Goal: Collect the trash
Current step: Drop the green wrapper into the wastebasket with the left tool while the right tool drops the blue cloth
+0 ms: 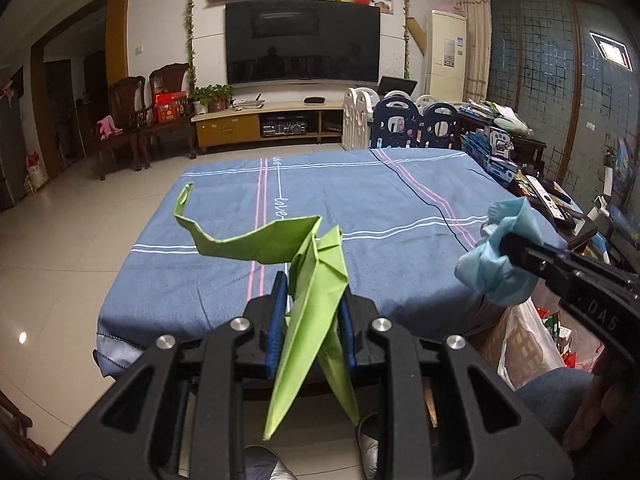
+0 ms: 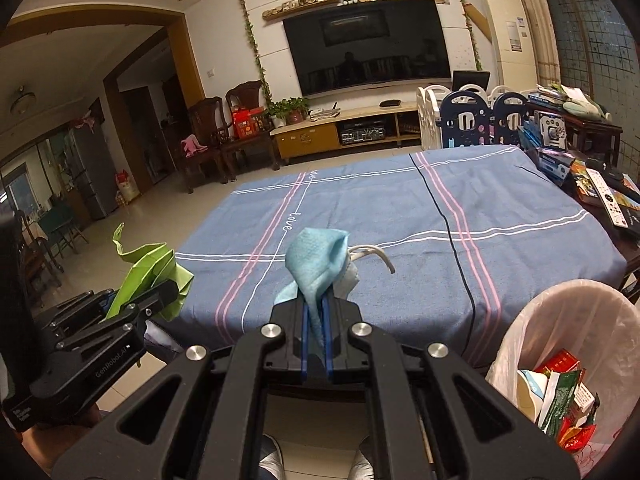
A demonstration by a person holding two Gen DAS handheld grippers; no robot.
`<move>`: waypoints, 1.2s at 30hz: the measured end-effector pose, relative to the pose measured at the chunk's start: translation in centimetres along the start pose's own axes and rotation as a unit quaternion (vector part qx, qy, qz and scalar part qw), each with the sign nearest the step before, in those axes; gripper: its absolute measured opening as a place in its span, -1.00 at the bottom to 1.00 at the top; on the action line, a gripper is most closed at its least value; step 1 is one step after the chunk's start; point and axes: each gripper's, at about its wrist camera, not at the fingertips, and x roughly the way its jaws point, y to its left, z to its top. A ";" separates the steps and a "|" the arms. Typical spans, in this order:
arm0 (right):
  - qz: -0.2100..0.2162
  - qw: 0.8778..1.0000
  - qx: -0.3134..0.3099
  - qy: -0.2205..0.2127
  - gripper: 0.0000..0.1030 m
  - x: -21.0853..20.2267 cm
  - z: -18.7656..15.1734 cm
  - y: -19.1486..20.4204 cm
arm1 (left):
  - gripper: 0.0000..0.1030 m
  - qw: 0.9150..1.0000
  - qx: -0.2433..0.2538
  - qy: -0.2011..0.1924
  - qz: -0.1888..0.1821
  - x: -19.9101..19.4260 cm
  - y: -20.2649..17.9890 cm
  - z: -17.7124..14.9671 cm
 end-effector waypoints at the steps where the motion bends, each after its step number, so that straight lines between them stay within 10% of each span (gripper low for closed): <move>1: 0.001 1.000 0.006 0.003 -0.88 -0.4 0.0 -0.3 | -0.53 1.000 0.001 0.001 0.000 0.0 -0.1 0.0; 12: -0.098 0.991 0.091 -0.025 -0.80 -9.7 -0.4 -13.7 | -0.53 0.997 0.072 0.029 -0.022 1.2 -3.2 -0.5; 16: -0.128 0.979 0.155 0.038 -0.28 -9.6 -3.6 -20.1 | -0.53 0.993 0.072 0.052 -0.072 1.3 -6.5 -0.8; 20: -0.151 0.967 0.204 -0.011 0.47 -14.3 -5.2 -22.3 | -0.53 0.983 0.081 0.069 -0.152 0.7 -12.4 -0.2; 25: -0.161 0.966 0.195 -0.044 0.57 -17.3 -4.7 -22.0 | -0.47 0.957 0.136 0.094 -0.240 0.6 -21.8 1.5; 28: -0.169 0.963 0.199 -0.070 0.57 -18.7 -3.7 -22.0 | 0.01 0.939 0.151 0.106 -0.289 1.0 -26.7 2.6; 30: -0.170 0.958 0.215 -0.090 0.57 -20.0 -3.3 -22.2 | 0.82 0.939 0.160 0.111 -0.285 1.5 -28.9 3.0; 36: -0.150 0.968 0.189 -0.069 0.58 -19.3 -2.6 -20.3 | 0.94 0.952 0.127 0.097 -0.262 1.2 -26.5 3.4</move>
